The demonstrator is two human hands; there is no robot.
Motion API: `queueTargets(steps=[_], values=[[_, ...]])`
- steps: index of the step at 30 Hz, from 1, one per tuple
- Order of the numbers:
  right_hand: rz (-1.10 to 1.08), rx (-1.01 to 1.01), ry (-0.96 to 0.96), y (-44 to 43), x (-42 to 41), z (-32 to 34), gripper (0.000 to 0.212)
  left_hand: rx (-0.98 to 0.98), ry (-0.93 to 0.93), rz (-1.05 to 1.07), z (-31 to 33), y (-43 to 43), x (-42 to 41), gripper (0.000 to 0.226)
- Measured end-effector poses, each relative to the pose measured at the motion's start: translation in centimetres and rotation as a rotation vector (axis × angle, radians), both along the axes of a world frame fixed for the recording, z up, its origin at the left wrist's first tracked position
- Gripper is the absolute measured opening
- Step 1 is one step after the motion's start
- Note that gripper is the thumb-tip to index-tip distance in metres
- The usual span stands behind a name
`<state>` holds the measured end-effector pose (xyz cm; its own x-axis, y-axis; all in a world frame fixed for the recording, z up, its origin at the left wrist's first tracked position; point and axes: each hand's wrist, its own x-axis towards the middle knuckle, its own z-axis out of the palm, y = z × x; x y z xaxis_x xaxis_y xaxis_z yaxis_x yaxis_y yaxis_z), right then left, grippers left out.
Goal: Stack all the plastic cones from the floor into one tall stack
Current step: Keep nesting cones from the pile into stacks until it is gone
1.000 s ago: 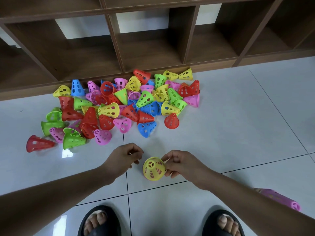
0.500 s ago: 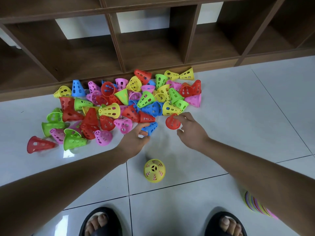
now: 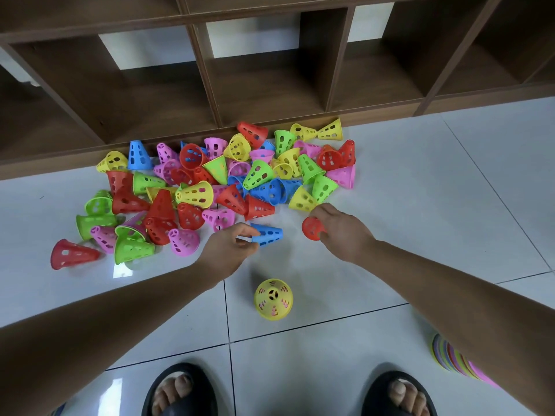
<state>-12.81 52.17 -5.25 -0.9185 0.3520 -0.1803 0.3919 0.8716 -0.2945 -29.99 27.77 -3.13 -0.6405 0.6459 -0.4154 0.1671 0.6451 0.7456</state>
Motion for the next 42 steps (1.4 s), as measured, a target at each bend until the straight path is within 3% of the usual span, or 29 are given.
queueTargets(steps=[4,9,16,21,28,35,42], values=[[0.038,-0.004,0.091,-0.4,1.6,-1.4,0.031,0.171,-0.054,0.077,1.3,-0.6,0.3,0.013],[-0.040,-0.075,0.135,-1.5,3.4,-2.0,0.022,0.332,-0.207,0.075,4.2,-1.2,1.0,0.022],[-0.420,-0.397,0.441,-3.2,4.7,3.7,0.016,0.408,-0.376,-0.006,7.1,-2.4,3.1,0.023],[-0.531,-0.680,0.566,-4.4,5.5,8.1,0.016,0.339,-0.393,-0.090,6.8,-3.2,4.4,0.022],[-0.338,-0.880,0.588,-8.0,6.4,11.7,0.017,0.230,-0.320,-0.033,4.7,-4.3,5.5,0.021],[-0.032,-0.517,0.485,-11.2,6.1,11.4,0.024,0.147,-0.272,-0.044,3.3,-4.6,5.4,0.012],[-0.004,-0.658,0.345,-11.2,5.7,9.6,0.033,0.035,-0.255,-0.095,1.9,-4.5,4.3,0.012]])
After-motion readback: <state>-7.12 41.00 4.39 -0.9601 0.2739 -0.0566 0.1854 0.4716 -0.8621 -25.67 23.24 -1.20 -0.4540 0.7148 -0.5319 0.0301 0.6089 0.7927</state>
